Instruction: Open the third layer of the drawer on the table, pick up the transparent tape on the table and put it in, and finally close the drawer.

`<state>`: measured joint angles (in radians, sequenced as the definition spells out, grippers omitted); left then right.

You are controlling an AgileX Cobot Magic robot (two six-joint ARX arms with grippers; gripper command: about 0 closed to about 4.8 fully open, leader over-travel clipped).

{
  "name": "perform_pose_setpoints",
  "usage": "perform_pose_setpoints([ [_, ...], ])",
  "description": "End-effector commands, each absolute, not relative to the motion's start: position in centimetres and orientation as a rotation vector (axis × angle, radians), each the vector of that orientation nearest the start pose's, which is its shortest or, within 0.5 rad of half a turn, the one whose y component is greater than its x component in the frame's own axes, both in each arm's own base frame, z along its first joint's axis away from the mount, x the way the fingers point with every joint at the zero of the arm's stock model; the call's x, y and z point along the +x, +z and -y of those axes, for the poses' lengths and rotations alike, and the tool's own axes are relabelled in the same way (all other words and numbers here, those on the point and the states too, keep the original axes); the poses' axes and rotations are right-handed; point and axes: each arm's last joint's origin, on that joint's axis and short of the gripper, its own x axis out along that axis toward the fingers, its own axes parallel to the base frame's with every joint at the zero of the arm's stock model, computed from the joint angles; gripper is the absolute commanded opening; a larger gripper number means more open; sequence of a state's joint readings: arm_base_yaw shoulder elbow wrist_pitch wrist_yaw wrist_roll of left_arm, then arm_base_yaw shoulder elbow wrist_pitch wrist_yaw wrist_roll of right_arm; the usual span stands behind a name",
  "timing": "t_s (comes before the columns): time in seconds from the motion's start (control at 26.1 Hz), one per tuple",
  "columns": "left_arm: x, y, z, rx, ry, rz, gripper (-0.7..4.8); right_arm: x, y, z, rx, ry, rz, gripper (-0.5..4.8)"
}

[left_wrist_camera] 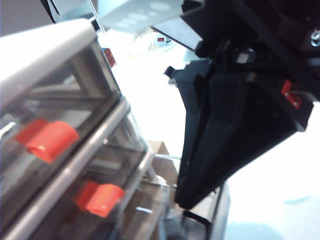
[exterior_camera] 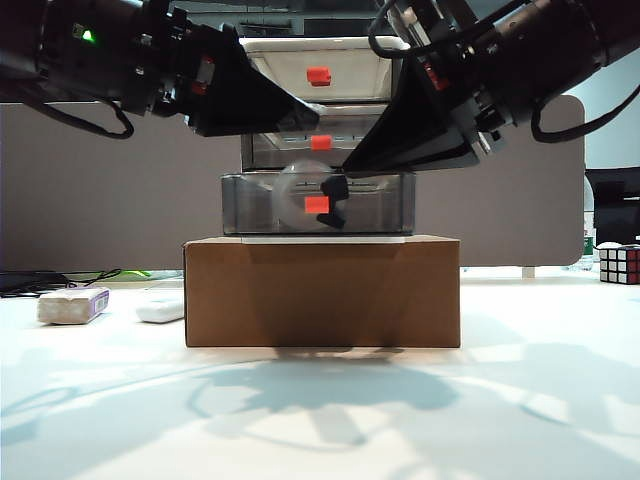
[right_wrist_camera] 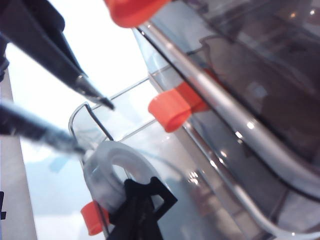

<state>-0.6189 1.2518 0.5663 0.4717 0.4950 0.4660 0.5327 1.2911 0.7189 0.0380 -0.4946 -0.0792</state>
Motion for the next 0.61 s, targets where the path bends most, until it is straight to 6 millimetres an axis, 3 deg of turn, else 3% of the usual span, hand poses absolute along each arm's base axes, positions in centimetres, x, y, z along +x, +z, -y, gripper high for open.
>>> perform_pose_setpoints([
  [0.04, 18.6, 23.2, 16.6, 0.39, -1.221, 0.007, 0.71, 21.9, 23.9, -14.5, -0.079, 1.032, -0.462, -0.04],
  [0.19, 16.5, 24.3, 16.2, 0.358, -1.266, -0.053, 0.04, 21.1, 25.4, -14.0, -0.081, 1.025, -0.394, -0.05],
  [0.31, 15.7, 23.4, 15.4, 0.321, -1.269, -0.245, -0.06, 20.3, 26.7, -13.6, -0.08, 1.025, -0.339, -0.05],
  [0.38, 15.8, 22.6, 15.3, 0.339, -1.24, -0.329, -0.06, 20.0, 27.2, -13.4, -0.079, 1.026, -0.315, -0.05],
  [0.61, 16.6, 21.8, 15.6, 0.395, -1.118, -0.352, -0.06, 19.8, 27.5, -13.3, -0.079, 1.025, -0.305, -0.05],
])
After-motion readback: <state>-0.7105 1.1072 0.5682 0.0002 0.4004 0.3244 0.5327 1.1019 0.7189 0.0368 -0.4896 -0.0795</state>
